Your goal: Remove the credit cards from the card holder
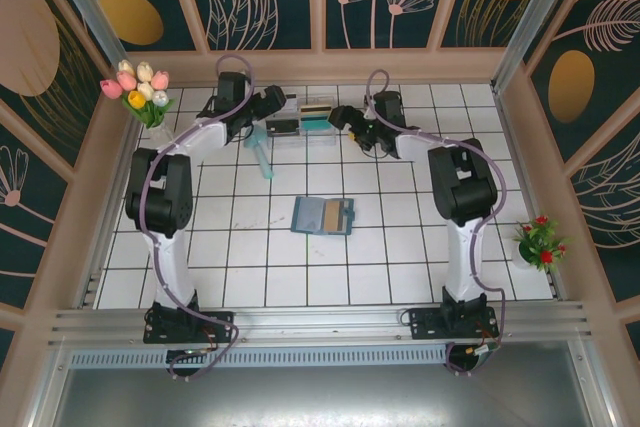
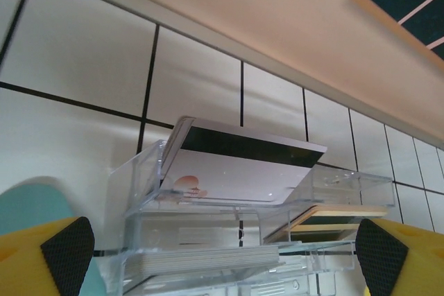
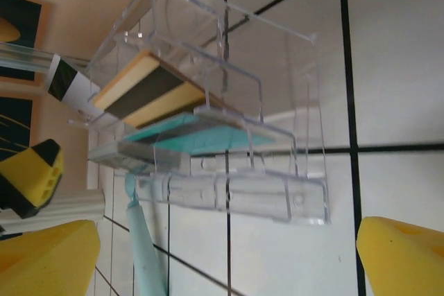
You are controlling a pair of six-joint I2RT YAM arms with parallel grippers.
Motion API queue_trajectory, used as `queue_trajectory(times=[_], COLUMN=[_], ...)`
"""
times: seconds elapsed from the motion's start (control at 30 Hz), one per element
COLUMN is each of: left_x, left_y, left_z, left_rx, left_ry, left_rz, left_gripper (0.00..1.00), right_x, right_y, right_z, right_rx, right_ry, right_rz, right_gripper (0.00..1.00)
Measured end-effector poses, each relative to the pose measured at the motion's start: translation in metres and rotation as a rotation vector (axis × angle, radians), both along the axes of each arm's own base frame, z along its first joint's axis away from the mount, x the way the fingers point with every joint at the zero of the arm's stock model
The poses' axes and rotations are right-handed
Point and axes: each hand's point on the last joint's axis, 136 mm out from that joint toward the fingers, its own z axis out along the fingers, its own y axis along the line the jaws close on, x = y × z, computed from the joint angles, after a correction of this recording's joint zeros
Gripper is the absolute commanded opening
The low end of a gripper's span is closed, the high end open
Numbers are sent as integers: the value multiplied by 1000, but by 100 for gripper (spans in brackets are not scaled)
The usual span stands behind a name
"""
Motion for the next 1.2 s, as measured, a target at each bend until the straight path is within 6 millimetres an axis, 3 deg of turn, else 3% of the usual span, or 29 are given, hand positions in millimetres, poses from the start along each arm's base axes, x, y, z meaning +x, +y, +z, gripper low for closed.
queue_trajectory(times=[0.2,0.5,0.93,1.2], left_x=[6,10,6,-18], left_y=[-3,-19,-27,-42], left_z=[-23,-28,-29,-35], left_rx=[-4,-56,-93,-93], left_ry=[38,49,44,52], left_rz=[-4,-76,-130,-178], left_gripper=[98,99,98,98], right_x=[22,40,31,-9], right_y=[12,24,25,13], right_z=[3,4,1,2], right_rx=[29,68,101,108], right_ry=[-43,-61,-50,-4], right_rz=[22,48,99,114], right_gripper=[96,95,93,93])
